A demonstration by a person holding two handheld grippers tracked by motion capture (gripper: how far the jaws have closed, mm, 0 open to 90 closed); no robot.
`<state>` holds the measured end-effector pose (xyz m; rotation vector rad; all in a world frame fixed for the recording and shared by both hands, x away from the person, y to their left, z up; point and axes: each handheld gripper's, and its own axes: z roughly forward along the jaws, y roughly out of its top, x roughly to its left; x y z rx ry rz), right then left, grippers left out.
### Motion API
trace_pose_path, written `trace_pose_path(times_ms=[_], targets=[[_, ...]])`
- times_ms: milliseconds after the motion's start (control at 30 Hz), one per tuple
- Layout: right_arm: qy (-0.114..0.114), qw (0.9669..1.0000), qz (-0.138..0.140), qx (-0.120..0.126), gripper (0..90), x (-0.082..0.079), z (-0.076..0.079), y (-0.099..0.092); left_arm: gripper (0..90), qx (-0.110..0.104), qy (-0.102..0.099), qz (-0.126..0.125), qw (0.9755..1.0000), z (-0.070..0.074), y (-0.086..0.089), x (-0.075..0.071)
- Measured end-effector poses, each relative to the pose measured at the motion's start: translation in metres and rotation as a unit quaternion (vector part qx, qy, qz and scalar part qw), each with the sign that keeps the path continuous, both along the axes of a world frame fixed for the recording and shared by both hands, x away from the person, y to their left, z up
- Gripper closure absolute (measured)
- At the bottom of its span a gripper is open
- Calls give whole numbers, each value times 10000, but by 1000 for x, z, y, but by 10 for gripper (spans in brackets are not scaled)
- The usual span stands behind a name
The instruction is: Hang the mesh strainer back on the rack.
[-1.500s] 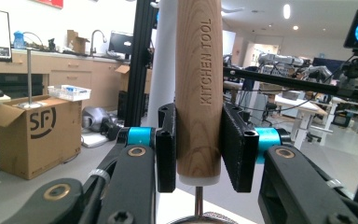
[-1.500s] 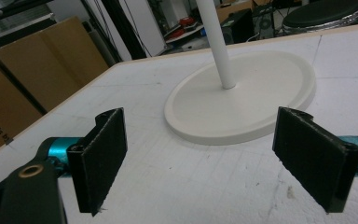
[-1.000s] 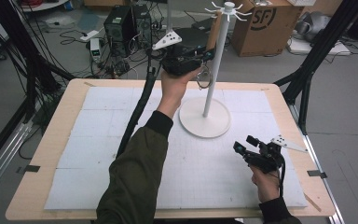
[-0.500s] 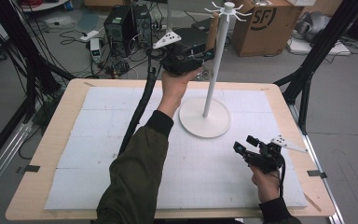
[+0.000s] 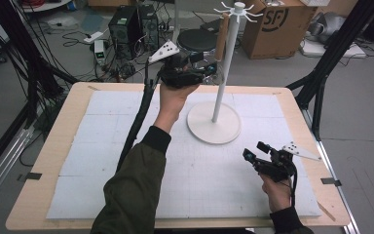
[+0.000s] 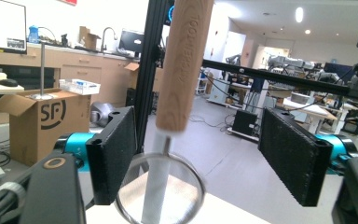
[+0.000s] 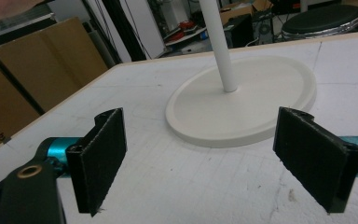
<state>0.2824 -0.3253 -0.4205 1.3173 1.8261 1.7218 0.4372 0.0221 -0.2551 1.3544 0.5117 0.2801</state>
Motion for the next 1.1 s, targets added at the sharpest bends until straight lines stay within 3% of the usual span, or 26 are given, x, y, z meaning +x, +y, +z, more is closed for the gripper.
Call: trace_pose_path(times_ms=[100,200,533,1100], targets=[[1,10000,-13,-27,163,-1,1,1,260,78,98,-8,9999,-3,9,-5],[-45,10000,-37,-69,163,-2,1,1,259,34,-15,62,10000,-7,19,-16],[-111,9998,-38,-152,153,-6,3,5,251,70,-51,118,9999,-30,50,-48],[-225,9992,83,-317,153,-11,6,19,250,166,54,296,9994,-65,99,-95]])
